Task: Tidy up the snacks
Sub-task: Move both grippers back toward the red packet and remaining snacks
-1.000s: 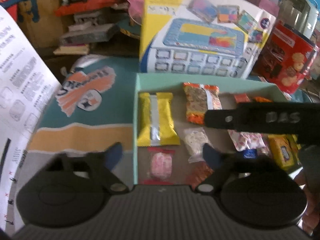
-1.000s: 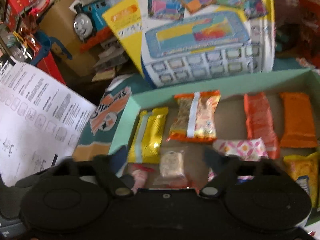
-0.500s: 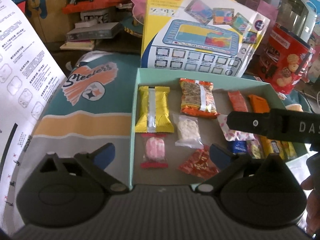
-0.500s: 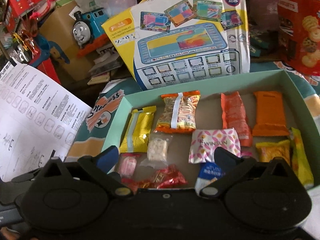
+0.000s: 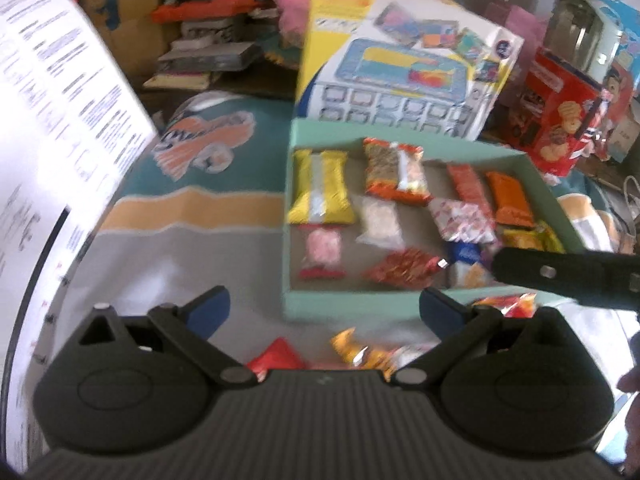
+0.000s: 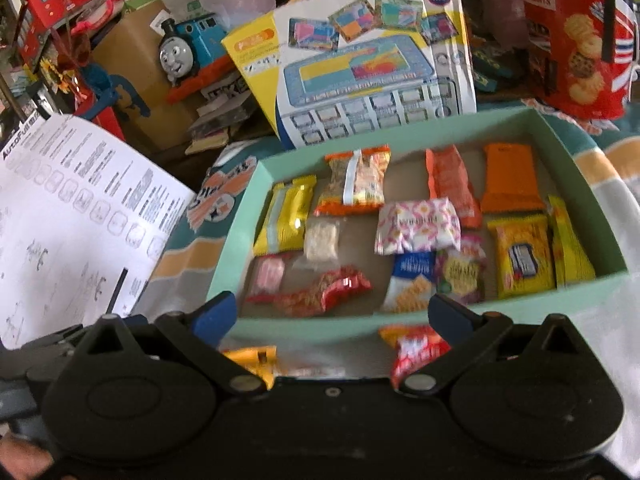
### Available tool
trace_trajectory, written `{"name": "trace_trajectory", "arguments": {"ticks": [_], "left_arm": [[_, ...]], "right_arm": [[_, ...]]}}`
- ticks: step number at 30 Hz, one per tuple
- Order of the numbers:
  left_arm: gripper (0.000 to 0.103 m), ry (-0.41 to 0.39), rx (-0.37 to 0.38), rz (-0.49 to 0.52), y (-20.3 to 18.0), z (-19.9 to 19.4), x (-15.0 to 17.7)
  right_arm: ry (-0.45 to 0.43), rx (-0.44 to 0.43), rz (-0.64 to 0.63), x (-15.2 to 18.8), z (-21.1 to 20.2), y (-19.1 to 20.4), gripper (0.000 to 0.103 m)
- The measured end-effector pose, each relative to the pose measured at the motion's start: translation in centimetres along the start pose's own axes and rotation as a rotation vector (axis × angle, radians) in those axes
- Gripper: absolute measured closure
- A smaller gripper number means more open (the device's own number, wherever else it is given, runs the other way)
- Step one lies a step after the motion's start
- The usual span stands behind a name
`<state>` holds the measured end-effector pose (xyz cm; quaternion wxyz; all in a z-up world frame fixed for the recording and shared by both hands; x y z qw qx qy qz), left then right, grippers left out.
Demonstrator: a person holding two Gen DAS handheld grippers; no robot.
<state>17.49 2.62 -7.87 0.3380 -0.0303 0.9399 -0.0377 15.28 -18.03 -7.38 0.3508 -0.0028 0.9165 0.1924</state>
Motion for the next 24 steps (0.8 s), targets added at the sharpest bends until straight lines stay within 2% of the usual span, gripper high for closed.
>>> {"name": "trace_trajectory", "arguments": {"ticks": [7, 13, 16, 18, 20, 23, 24], "left_arm": [[0.0, 0.054, -0.058, -0.037, 3.5, 0.5, 3.3], [0.0, 0.096, -0.094, -0.046, 5.4, 1.9, 5.0], [0.0, 0.099, -0.091, -0.038, 5.5, 2.6, 5.3], [0.0, 0.096, -0.099, -0.003, 5.3, 3.0, 5.4], [0.0, 0.094, -0.111, 0.048, 5.0, 3.7, 5.5], [0.002, 0.094, -0.107, 0.098, 5.1, 4.6, 5.7], [0.006, 0.097, -0.097, 0.104, 5.2, 4.8, 5.9]], "right_arm": [[0.068, -0.013, 0.04, 3.1, 0.6, 0.1, 0.0], [0.085, -0.045, 0.021, 3.7, 1.4, 1.7, 0.0], [0.083, -0.055, -0.001, 3.5, 2.1, 2.8, 0.013], [0.089, -0.056, -0.024, 3.4, 2.7, 3.6, 0.032], [0.105, -0.063, -0.045, 3.4, 3.4, 4.4, 0.043], [0.135, -0.085, -0.07, 3.7, 4.5, 5.7, 0.051], [0.144, -0.094, -0.079, 3.9, 4.9, 6.2, 0.051]]}}
Point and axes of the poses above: each gripper's, at about its wrist camera, not at the fingertips, and z roughly the way its jaws point, y to its left, x to its underside, the point moved 7 cm from there along z, roughly the way its jaws point
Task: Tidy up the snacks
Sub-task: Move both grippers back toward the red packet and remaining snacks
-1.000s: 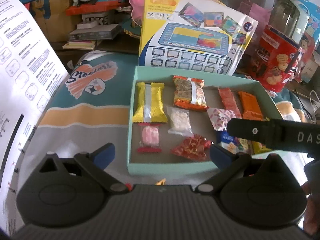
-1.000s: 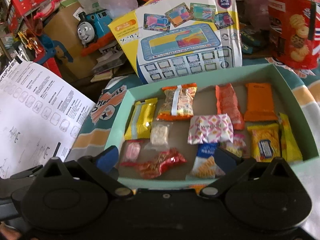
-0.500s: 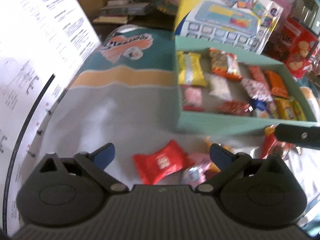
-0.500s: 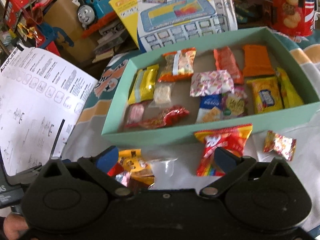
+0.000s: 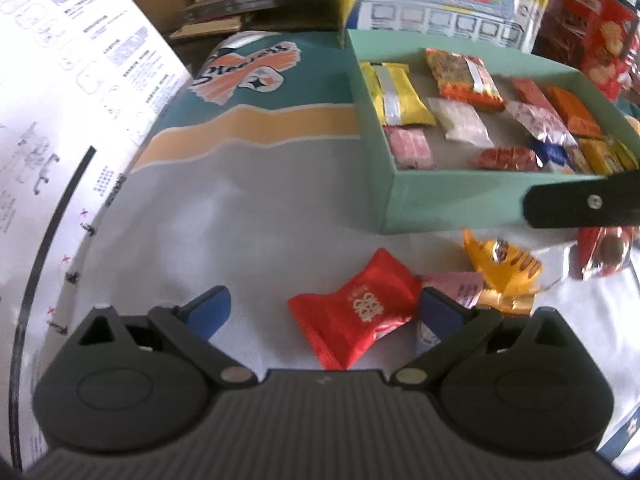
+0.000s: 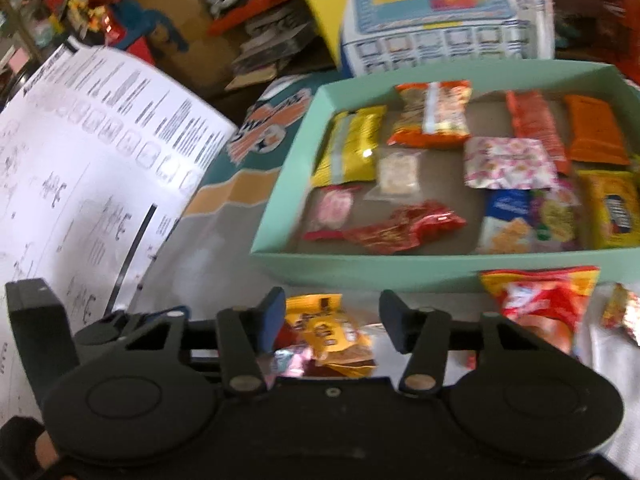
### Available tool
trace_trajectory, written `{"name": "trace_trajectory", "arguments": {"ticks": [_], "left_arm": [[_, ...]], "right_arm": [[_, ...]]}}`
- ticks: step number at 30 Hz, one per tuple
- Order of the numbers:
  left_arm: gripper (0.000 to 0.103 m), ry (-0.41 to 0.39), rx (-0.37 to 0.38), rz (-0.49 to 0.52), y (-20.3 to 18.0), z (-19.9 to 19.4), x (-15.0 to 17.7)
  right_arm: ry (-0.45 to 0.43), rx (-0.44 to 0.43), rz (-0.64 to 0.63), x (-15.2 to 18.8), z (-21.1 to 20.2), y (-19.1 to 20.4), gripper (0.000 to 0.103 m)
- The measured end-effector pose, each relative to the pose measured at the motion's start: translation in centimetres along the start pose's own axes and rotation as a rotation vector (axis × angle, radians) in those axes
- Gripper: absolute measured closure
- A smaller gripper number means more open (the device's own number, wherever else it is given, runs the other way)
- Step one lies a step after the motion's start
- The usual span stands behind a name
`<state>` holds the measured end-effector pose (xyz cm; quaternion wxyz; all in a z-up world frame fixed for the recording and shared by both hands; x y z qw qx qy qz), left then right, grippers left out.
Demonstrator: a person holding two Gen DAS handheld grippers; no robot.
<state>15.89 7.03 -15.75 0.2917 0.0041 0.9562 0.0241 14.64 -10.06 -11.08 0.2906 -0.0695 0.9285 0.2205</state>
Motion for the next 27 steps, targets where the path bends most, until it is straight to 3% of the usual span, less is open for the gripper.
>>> {"name": "trace_trajectory", "arguments": {"ticks": [4, 14, 18, 22, 25, 27], "left_arm": [[0.009, 0.022, 0.047, -0.028, 0.4, 0.4, 0.6], [0.004, 0.022, 0.045, -0.032, 1.2, 0.7, 0.9], [0.003, 0.018, 0.047, -0.008, 0.7, 1.0, 0.4], [0.004, 0.011, 0.039, 0.039, -0.4, 1.5, -0.2], [0.012, 0.001, 0.051, 0.06, -1.2, 1.4, -0.3], [0.03, -0.008, 0.071, 0.062, -1.4, 1.2, -0.2]], "right_arm": [[0.046, -0.024, -0.027, 0.5, 1.7, 1.1, 0.051], [0.128, 0.002, -0.038, 2.2, 4.0, 0.1, 0.053], [0.111, 0.019, -0.031, 2.8, 3.6, -1.0, 0.07], [0.081, 0.031, -0.012, 2.5, 3.0, -1.7, 0.072], [0.081, 0.027, 0.001, 2.5, 2.9, -2.3, 0.073], [0.081, 0.025, 0.006, 2.6, 2.8, -2.3, 0.073]]}}
Point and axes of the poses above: each gripper's, at about its wrist camera, not at the fingertips, and z roughly the way its jaws point, y to its left, x to its underside, the point moved 7 cm from there along z, roughly the way its jaws point
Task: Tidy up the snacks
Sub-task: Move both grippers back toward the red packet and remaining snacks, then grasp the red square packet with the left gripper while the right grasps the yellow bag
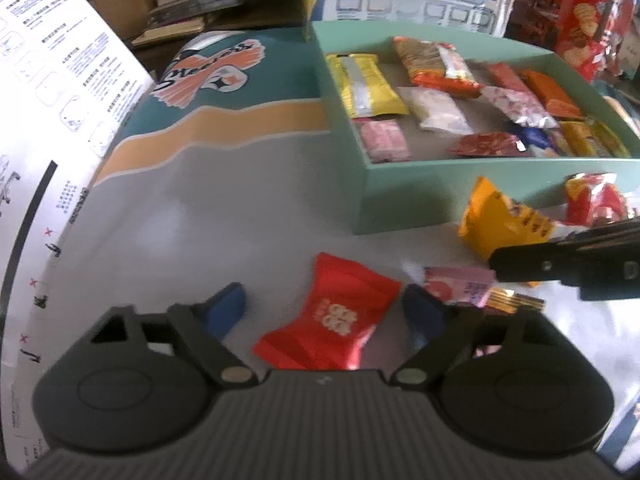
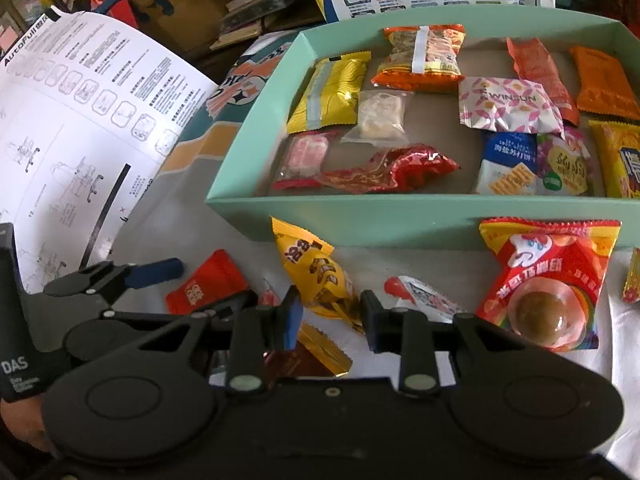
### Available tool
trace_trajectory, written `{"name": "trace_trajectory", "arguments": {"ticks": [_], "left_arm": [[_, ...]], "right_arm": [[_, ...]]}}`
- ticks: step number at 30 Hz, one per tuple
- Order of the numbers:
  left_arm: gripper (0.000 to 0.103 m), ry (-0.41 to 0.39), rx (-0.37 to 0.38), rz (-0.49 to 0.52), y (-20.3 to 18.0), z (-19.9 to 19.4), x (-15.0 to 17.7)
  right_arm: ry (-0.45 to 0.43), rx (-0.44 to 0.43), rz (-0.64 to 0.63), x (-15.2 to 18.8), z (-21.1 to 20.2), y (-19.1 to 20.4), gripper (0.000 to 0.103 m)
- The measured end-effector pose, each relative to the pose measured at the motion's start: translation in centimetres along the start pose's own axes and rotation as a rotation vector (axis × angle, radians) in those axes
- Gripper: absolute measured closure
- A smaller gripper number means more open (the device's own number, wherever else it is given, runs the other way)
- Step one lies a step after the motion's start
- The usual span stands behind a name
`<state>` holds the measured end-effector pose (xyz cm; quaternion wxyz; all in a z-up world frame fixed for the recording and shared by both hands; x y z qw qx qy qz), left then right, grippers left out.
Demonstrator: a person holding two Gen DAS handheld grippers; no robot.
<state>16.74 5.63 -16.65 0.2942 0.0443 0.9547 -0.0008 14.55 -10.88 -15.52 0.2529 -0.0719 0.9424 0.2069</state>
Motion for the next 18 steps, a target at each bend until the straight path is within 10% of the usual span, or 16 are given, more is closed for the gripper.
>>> {"name": "trace_trajectory", "arguments": {"ticks": [3, 18], "left_arm": [[0.065, -0.014, 0.026, 0.004, -0.4, -0.7, 0.0], [0.068, 0.016, 0.088, -0.197, 0.5, -4.1, 1.6]], "right_arm": [[-0.001, -0.014, 0.024, 0.1, -0.3, -0.1, 0.073], [-0.078, -0.055, 0.063, 0.8, -4.2, -0.3, 0.085]]}}
Point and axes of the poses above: each gripper's, at about its wrist camera, not at the fingertips, and z roughly the way its jaws point, y to its left, x to its underside, the point moved 7 cm from there along z, roughly the way its jaws point
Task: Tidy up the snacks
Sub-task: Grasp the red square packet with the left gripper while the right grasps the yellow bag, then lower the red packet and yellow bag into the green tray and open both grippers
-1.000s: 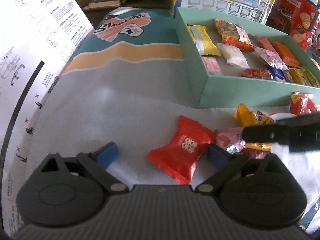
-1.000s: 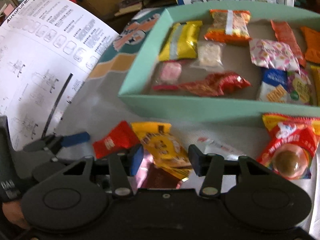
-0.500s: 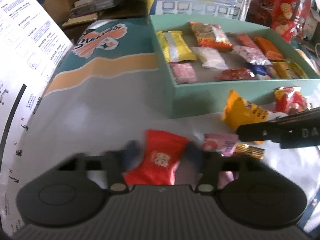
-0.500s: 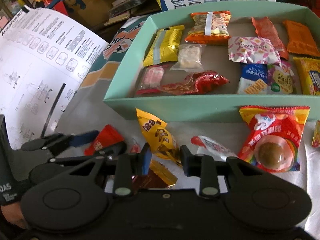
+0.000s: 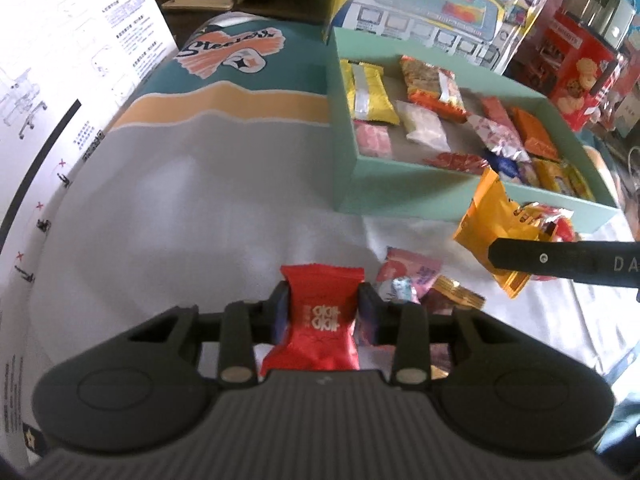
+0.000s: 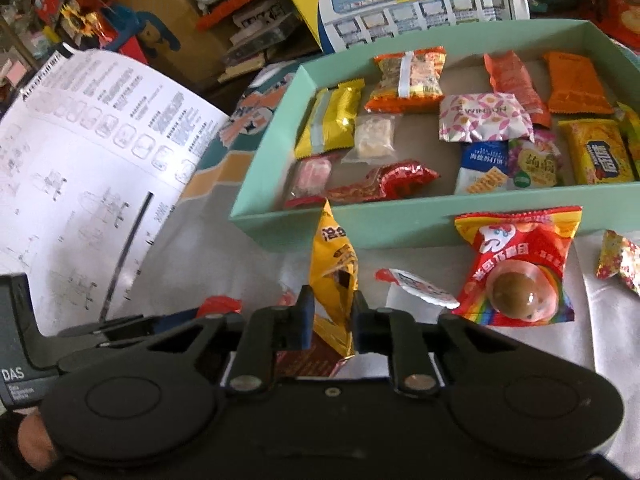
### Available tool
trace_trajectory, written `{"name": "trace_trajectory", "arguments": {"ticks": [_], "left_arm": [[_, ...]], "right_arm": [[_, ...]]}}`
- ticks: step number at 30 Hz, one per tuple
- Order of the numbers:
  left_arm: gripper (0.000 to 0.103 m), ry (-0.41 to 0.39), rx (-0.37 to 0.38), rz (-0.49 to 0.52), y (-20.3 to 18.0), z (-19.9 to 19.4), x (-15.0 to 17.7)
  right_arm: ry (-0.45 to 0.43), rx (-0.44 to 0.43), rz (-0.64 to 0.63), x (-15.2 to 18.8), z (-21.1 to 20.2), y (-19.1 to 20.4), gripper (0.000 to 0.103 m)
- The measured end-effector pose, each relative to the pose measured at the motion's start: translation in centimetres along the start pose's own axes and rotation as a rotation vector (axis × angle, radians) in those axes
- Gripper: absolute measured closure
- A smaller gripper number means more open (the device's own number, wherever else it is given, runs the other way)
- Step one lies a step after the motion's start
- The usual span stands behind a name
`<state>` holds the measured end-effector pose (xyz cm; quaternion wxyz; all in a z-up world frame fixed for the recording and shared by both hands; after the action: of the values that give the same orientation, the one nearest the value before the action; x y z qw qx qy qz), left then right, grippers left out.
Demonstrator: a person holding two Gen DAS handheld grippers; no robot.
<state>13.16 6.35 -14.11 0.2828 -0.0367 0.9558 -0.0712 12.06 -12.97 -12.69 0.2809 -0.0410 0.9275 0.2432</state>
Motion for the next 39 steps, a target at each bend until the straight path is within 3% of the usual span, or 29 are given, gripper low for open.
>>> {"name": "trace_trajectory", "arguments": {"ticks": [7, 14, 21, 26, 28, 31, 33, 35, 39], "left_arm": [[0.068, -0.081, 0.035, 0.019, -1.7, -3.2, -2.4], [0.067, -0.165, 0.041, 0.055, -4.5, -3.3, -8.1], [0.067, -0.149, 0.028, 0.097, -6.0, 0.6, -12.0], [0.067, -0.107, 0.023, 0.089, -5.6, 3.2, -12.3], [0.062, -0.089, 0.013, 0.087, -5.4, 3.9, -11.9], [0.038, -0.091, 0.052, 0.087, -5.6, 3.9, -11.6], [0.0, -0.13, -0.016, 0.1, -5.7, 3.4, -11.5], [0.0, -0.18, -0.077, 0.13, -5.7, 2.9, -11.6], [0.0, -0.152, -0.043, 0.119, -6.0, 3.0, -11.6]], "right_arm": [[-0.056, -0.041, 0.014, -1.4, -2.6, 0.6, 0.085], [-0.125, -0.05, 0.013, -6.5, -2.9, 1.0, 0.085], [-0.133, -0.038, 0.015, -10.8, -0.9, 1.1, 0.085], [-0.103, -0.046, 0.021, -12.3, 1.6, 1.1, 0.084], [-0.086, -0.054, 0.023, -12.6, 2.6, 1.2, 0.079], [-0.084, -0.049, 0.025, -12.8, 3.4, 1.1, 0.049], [-0.097, -0.042, 0.026, -12.8, 3.5, 0.8, 0.026], [-0.111, -0.035, 0.023, -12.7, 3.3, 0.5, 0.021], [-0.121, -0.023, 0.016, -12.4, 2.6, 0.0, 0.01]]}}
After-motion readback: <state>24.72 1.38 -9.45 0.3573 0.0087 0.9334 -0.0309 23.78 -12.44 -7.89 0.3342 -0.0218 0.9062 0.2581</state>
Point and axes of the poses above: each gripper's, at about its wrist camera, not at the fingertips, and z roughly the way its jaws point, y to its left, x to its underside, the point moved 7 cm from there along z, roughly the way its jaws point
